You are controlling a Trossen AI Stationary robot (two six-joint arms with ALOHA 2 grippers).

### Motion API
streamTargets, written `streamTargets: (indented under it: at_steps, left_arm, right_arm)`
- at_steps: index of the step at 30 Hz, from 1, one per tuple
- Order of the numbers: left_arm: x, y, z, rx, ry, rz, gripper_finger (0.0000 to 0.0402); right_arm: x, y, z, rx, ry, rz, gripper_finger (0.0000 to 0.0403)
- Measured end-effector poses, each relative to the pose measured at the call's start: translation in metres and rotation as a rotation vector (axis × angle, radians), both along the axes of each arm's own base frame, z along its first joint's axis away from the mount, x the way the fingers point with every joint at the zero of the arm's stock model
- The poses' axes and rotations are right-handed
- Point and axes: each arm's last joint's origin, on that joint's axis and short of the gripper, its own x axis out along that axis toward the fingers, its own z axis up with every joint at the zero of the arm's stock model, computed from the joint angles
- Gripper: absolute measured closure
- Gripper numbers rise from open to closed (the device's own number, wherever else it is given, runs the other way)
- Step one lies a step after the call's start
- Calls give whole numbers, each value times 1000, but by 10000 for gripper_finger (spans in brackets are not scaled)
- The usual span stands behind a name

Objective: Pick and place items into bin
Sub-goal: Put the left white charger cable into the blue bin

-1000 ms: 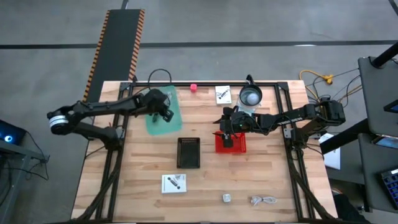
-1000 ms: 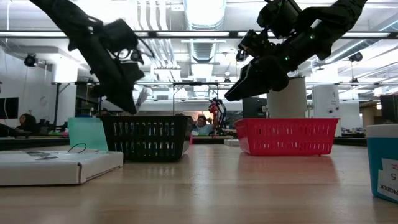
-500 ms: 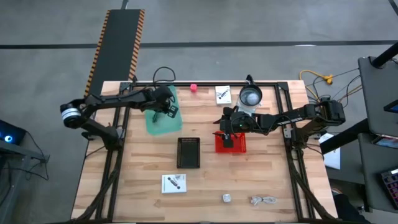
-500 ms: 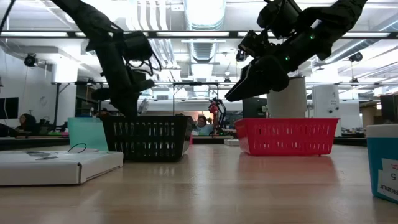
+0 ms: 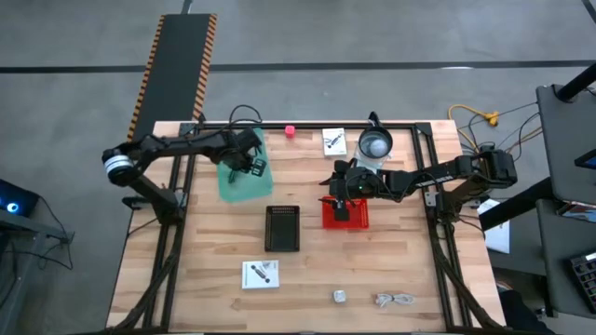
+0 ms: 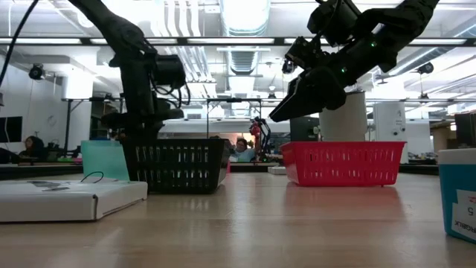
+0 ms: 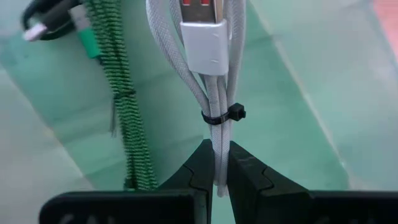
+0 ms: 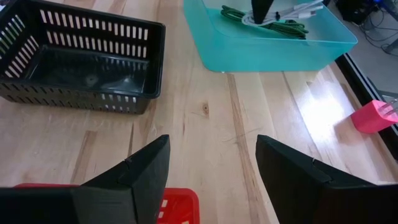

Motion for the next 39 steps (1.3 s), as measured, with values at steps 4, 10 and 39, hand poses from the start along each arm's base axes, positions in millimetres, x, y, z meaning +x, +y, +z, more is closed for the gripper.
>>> streamTargets:
  at_steps: [4, 10, 39]
  left_arm:
    - [-3, 5, -3, -13, 13, 23, 388]
    - [-5, 9, -4, -14, 14, 41, 388]
    - [-11, 16, -20, -183, -42, 104, 388]
  right_arm:
    - [0, 0, 0, 0, 0, 0, 179]
    - [0, 0, 0, -18, 3, 12, 179]
    - [0, 0, 0, -19, 1, 12, 179]
